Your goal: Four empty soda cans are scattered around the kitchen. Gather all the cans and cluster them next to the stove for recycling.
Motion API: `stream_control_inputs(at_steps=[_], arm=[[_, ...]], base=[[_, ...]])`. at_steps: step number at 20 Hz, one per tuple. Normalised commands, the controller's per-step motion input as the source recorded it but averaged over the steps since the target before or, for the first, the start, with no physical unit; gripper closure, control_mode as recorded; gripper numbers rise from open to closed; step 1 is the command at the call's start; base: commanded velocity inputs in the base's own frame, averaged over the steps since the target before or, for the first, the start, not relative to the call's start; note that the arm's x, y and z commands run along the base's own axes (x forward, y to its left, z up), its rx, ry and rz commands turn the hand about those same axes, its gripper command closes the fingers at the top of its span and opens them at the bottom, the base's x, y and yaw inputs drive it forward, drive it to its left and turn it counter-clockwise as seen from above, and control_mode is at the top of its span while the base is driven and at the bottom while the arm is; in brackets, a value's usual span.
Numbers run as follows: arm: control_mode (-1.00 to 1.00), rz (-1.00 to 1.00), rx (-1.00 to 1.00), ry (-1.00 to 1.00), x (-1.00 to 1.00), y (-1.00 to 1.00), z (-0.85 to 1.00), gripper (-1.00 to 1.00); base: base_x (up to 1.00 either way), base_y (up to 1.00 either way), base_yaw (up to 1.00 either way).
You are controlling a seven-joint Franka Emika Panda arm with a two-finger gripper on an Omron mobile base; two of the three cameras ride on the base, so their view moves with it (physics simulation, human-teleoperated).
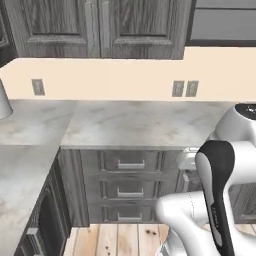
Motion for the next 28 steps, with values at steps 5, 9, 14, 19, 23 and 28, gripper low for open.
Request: stream_control_inputs(at_steps=[5,9,14,19,23,28], arm=[[1.0,0.0,0.0,0.0,0.0,0.0,0.0,-1.0],[1.0,0.0,0.0,0.0,0.0,0.0,0.0,-1.0],[1.0,0.0,0.0,0.0,0.0,0.0,0.0,-1.0],[1.0,0.0,0.0,0.0,0.0,0.0,0.0,-1.0],[1.0,0.0,0.0,0.0,0.0,0.0,0.0,-1.0],[1.0,0.0,0.0,0.0,0.0,0.0,0.0,-1.0]], base=[[0.37,-0.09,-0.19],[0.49,-0.15,-0.17],[0.43,-0.37,-0.04],[0.06,-0.61,0.0],[0.0,-0.96,-0.01],[0.0,-0.99,-0.01]])
